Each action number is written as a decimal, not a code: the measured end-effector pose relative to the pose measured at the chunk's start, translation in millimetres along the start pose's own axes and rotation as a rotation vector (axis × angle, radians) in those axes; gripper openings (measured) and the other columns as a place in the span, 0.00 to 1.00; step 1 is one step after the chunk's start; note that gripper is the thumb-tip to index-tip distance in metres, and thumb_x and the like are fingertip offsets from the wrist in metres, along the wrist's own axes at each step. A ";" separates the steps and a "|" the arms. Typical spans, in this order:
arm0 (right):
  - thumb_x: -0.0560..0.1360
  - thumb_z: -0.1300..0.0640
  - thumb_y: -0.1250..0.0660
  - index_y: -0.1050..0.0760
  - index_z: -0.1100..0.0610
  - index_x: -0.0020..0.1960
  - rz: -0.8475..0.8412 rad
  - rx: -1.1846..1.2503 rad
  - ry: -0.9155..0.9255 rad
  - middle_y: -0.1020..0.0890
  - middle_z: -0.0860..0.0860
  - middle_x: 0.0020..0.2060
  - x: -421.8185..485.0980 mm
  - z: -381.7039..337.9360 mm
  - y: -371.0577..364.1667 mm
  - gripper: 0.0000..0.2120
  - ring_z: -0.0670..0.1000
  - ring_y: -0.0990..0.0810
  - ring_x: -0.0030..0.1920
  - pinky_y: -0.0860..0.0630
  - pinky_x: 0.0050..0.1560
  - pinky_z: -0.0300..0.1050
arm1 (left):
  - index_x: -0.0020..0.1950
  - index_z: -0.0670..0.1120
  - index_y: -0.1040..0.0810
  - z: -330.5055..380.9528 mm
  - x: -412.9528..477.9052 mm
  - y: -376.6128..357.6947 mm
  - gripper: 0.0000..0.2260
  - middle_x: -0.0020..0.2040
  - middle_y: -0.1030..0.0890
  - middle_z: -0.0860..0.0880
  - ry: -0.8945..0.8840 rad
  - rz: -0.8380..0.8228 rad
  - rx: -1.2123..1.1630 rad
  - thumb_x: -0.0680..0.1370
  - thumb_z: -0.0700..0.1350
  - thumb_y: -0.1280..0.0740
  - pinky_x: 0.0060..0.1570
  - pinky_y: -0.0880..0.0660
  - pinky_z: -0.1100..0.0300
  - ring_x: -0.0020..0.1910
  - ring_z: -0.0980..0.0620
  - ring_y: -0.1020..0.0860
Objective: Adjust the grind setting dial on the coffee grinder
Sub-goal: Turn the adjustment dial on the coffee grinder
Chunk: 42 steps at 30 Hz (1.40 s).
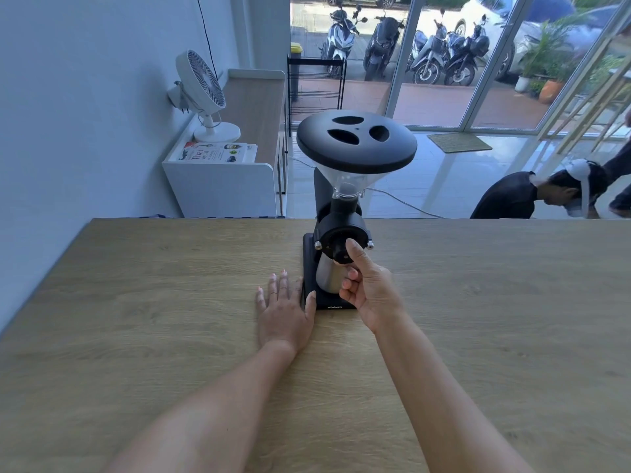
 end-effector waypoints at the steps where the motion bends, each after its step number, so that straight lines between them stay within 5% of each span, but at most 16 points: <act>1: 0.65 0.42 0.23 0.23 0.61 0.53 -0.002 0.000 -0.001 0.30 0.46 0.25 0.3 0.2 0.2 0.28 0.46 0.31 0.26 0.30 0.32 0.40 | 0.82 0.55 0.51 -0.1 0.0 0.0 0.30 0.83 0.53 0.48 0.002 0.000 0.001 0.81 0.63 0.63 0.78 0.59 0.43 0.81 0.47 0.58; 7: 0.64 0.38 0.24 0.20 0.58 0.49 -0.042 -0.032 -0.030 0.29 0.49 0.27 -0.6 3.8 -2.3 0.26 0.48 0.28 0.27 0.28 0.31 0.42 | 0.82 0.55 0.52 -0.2 0.1 -0.3 0.31 0.83 0.53 0.48 0.004 0.002 0.004 0.80 0.64 0.65 0.78 0.59 0.43 0.81 0.47 0.58; 14: 0.78 0.38 0.38 0.19 0.61 0.56 -0.114 -0.008 -0.081 0.27 0.50 0.29 -1.6 9.5 -10.7 0.26 0.48 0.27 0.28 0.28 0.33 0.43 | 0.81 0.56 0.53 0.0 -0.5 0.2 0.30 0.83 0.54 0.48 0.000 -0.004 0.001 0.80 0.63 0.64 0.78 0.59 0.42 0.81 0.47 0.59; 36: 0.68 0.37 0.29 0.18 0.61 0.49 -0.082 0.040 -0.041 0.28 0.48 0.27 1.9 9.6 -6.8 0.26 0.46 0.28 0.27 0.28 0.32 0.40 | 0.81 0.55 0.51 0.2 0.6 -1.3 0.35 0.83 0.53 0.47 -0.004 0.015 -0.010 0.77 0.65 0.70 0.78 0.59 0.42 0.81 0.47 0.58; 42: 0.74 0.37 0.33 0.17 0.59 0.49 -0.063 -0.014 -0.040 0.28 0.48 0.28 -0.8 8.6 -3.0 0.24 0.47 0.28 0.28 0.27 0.31 0.41 | 0.81 0.54 0.53 -0.1 -2.2 -0.1 0.33 0.83 0.54 0.48 -0.006 -0.013 -0.011 0.78 0.64 0.67 0.78 0.61 0.44 0.81 0.47 0.59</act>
Point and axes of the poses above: each hand's wrist, its own x-axis towards the middle knuckle, its own y-axis out of the back of the hand, z = x × y, the point moved 10 cm from there along x, towards the middle knuckle
